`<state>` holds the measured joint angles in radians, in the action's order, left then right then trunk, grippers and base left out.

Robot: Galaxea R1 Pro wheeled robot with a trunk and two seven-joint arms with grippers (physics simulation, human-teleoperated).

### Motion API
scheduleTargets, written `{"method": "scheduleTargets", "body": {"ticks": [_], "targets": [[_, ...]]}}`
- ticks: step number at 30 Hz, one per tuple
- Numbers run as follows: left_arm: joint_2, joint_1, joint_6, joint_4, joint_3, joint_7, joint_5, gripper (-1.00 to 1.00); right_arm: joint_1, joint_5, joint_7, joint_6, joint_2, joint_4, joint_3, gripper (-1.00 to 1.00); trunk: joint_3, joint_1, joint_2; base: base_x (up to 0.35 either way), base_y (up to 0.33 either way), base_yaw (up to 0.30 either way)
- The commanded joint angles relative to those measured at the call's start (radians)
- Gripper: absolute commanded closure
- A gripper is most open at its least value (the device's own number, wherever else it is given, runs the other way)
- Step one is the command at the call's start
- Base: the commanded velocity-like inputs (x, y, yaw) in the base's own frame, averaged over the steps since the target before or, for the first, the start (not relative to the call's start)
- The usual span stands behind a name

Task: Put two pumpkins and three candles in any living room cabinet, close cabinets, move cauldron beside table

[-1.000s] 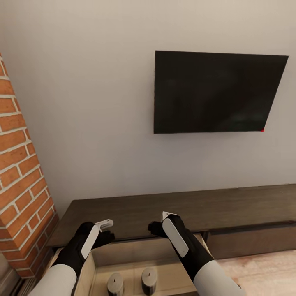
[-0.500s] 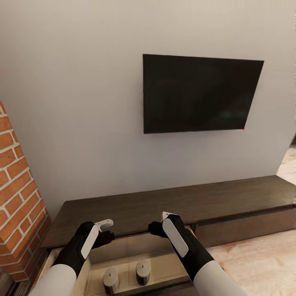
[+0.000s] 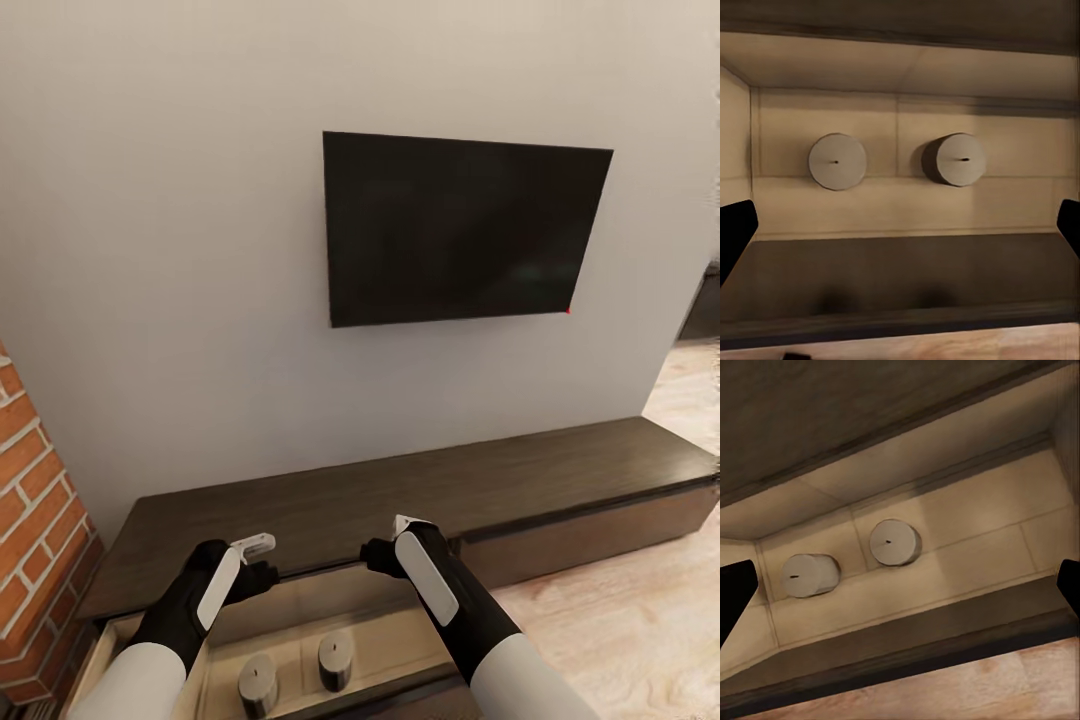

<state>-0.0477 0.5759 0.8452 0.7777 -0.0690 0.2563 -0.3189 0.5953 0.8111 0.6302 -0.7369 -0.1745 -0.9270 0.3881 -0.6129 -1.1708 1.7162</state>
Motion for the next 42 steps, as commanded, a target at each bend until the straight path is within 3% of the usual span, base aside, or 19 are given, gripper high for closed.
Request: {"method": "scheduleTargets", "body": {"ticks": [1,22,42], "targets": [[0.000,0.000,0.000,0.000,0.000,0.000,0.000,-1.00,0.000,0.000,0.000,0.000,0.000,0.000,0.000,-1.00,0.002,0.004,-0.007,0.000,0.000,-0.152],[0.000,0.001,0.000,0.001,0.000,0.000,0.000,-1.00,0.000,-0.001,-0.005,0.002,0.000,-0.010,0.002,-1.00,0.063,0.084,-0.154,0.000,0.000,-0.023],[0.007,0.001,0.001,0.001,0.000,0.000,0.000,-1.00,0.000,0.000,-0.009,0.001,0.000,-0.016,0.001,-1.00,0.118,0.161,-0.294,0.000,0.000,-0.215]]}}
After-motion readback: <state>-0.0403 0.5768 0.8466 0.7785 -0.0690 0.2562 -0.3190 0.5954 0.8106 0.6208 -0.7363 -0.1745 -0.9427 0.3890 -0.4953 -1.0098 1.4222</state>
